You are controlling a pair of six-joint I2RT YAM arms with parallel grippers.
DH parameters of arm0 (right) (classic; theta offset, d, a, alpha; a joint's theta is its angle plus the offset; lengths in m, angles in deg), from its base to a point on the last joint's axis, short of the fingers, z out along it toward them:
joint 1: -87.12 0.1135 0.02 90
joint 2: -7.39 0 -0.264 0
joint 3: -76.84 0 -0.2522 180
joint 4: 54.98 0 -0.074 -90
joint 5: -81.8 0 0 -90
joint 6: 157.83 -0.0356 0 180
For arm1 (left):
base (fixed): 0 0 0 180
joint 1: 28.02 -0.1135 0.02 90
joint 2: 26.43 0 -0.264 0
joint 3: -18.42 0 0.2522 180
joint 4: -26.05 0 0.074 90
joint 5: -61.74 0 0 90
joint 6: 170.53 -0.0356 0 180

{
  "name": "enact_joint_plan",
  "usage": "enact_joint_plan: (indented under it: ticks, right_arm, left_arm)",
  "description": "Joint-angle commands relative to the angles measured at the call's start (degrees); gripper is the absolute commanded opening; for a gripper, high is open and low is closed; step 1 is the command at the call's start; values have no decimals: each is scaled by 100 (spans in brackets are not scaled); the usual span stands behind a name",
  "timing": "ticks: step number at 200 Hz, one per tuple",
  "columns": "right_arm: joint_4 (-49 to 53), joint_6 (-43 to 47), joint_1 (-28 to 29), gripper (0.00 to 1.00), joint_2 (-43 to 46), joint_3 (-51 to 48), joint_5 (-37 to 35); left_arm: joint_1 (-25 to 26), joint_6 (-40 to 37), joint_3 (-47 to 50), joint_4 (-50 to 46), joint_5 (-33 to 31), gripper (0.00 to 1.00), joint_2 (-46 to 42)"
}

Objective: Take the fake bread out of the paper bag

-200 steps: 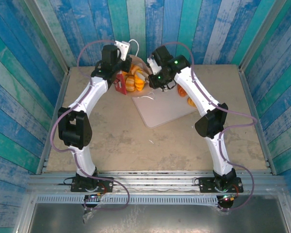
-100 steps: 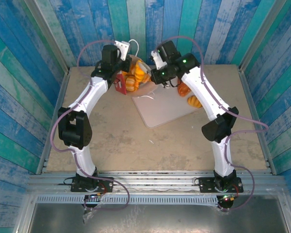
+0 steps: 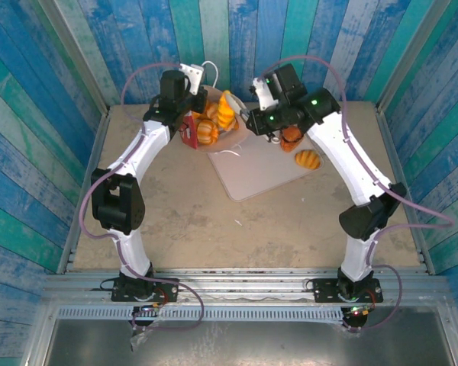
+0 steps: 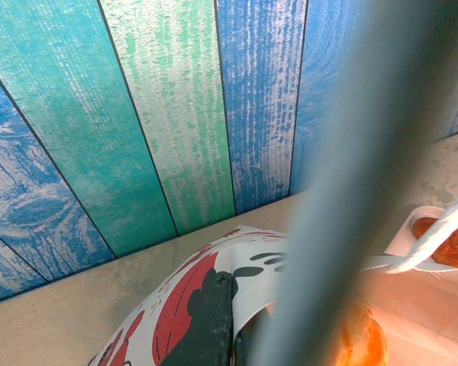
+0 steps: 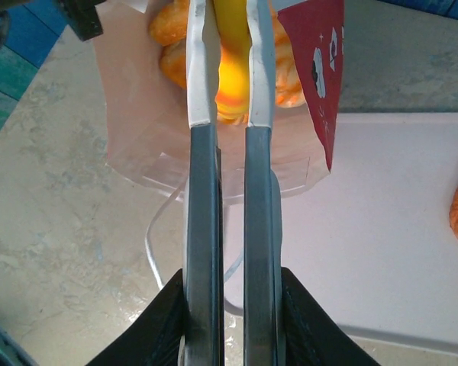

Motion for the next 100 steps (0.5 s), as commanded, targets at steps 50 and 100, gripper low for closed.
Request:
enact_joint_plan:
  ticks: [50, 100]
  right_arm:
    - [-815, -359, -649, 29, 1467, -1136, 557]
    - [-1534, -808, -1360, 30, 2196, -2218, 814]
  left_arm:
    - [24, 138, -26, 240, 67, 0, 203]
    - [27, 128, 0, 219, 72, 0, 168]
